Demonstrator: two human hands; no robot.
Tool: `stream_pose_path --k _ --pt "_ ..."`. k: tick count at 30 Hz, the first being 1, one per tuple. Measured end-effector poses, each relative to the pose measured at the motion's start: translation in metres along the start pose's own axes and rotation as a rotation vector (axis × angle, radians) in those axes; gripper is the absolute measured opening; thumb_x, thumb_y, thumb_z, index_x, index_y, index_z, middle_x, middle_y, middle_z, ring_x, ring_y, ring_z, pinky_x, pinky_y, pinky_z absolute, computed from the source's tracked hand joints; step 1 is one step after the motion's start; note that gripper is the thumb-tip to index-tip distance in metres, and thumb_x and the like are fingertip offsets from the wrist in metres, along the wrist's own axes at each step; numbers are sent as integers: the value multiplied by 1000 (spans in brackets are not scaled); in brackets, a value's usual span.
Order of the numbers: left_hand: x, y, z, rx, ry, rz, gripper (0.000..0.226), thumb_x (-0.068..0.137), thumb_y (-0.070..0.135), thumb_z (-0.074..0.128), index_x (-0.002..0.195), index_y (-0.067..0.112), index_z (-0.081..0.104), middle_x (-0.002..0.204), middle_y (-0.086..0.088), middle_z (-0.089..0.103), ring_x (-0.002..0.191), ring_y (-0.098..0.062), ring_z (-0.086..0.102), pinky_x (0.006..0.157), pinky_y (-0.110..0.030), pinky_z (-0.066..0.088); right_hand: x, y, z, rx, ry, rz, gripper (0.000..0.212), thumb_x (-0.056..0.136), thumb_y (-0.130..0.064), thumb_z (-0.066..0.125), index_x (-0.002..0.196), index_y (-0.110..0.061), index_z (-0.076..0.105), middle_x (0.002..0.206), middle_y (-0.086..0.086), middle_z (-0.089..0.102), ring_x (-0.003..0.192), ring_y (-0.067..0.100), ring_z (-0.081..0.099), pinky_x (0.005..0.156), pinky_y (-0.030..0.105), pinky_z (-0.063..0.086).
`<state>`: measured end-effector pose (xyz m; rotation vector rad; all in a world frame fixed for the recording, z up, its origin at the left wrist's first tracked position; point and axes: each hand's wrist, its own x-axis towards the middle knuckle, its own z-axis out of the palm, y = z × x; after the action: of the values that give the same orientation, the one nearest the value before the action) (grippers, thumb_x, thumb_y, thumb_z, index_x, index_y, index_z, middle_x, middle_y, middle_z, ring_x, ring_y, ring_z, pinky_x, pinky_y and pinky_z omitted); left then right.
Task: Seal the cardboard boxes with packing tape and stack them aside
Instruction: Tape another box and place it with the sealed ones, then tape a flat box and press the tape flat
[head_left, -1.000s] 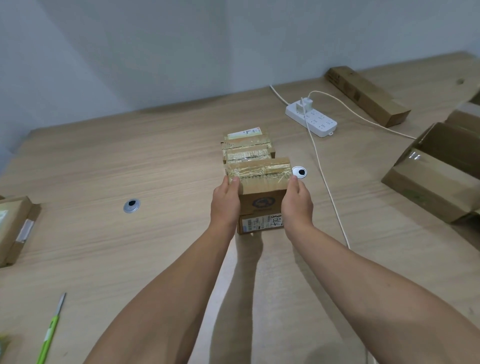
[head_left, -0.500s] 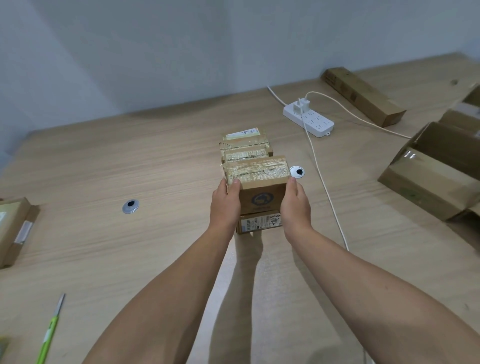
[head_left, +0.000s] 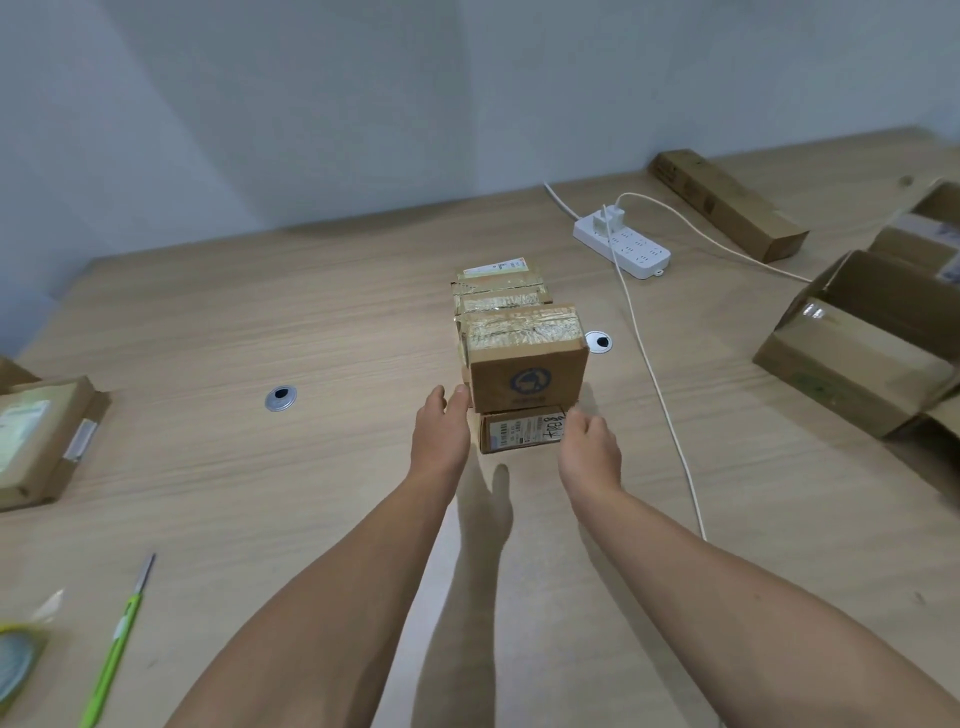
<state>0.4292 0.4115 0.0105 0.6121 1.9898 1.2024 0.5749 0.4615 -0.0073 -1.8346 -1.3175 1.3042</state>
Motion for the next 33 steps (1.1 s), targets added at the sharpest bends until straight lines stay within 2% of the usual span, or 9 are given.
stream_pose_path --k 4,7,11,13,18,23,27,33 --pt "-17 -20 -18 10 26 -49 60 105 46 36 157 19 28 162 1 29 149 -21 25 120 -41 22 -21 12 20 -71 -160 30 50 107 -41 32 141 -11 52 144 14 52 132 35 47 112 45 37" --pt "-27 -33 -36 2 55 -83 59 105 46 36 157 18 30 161 1 31 149 -21 27 119 -40 23 -36 15 36 -102 -239 -3 50 107 -40 33 146 -13 49 150 11 48 138 32 42 114 41 33" --pt "-40 -51 -68 -39 122 -121 59 104 46 38 155 18 32 158 2 35 145 -18 31 111 -34 27 -55 13 62 -164 -328 -62 45 107 -40 33 133 -13 56 138 11 56 125 30 50 97 36 38" --pt "-46 -59 -84 -58 156 -139 59 103 46 38 155 18 32 157 3 36 144 -18 33 107 -32 27 -64 12 74 -205 -370 -101 43 107 -40 33 125 -10 58 131 12 58 114 27 50 87 32 33" --pt "-64 -86 -133 -100 258 -190 59 104 46 39 155 19 32 159 3 34 145 -17 31 108 -31 26 -101 8 115 -289 -471 -149 43 108 -39 30 126 -9 55 115 8 54 101 23 45 85 32 33" --pt "-89 -114 -189 -130 353 -214 55 104 45 39 152 16 37 155 2 39 138 -15 38 102 -29 28 -153 6 158 -330 -562 -205 35 107 -39 29 109 -13 52 109 5 54 101 25 49 86 34 37" --pt "-108 -140 -236 -148 401 -256 57 104 45 39 154 18 34 158 2 35 145 -19 33 112 -34 27 -200 10 192 -329 -630 -216 36 107 -39 30 107 -12 54 105 4 54 101 26 50 82 33 35" --pt "-135 -181 -300 -181 473 -306 53 105 41 41 151 17 41 155 1 42 141 -22 38 114 -36 30 -263 26 238 -321 -699 -202 35 107 -39 31 104 -14 54 94 -3 53 91 20 50 75 34 36"
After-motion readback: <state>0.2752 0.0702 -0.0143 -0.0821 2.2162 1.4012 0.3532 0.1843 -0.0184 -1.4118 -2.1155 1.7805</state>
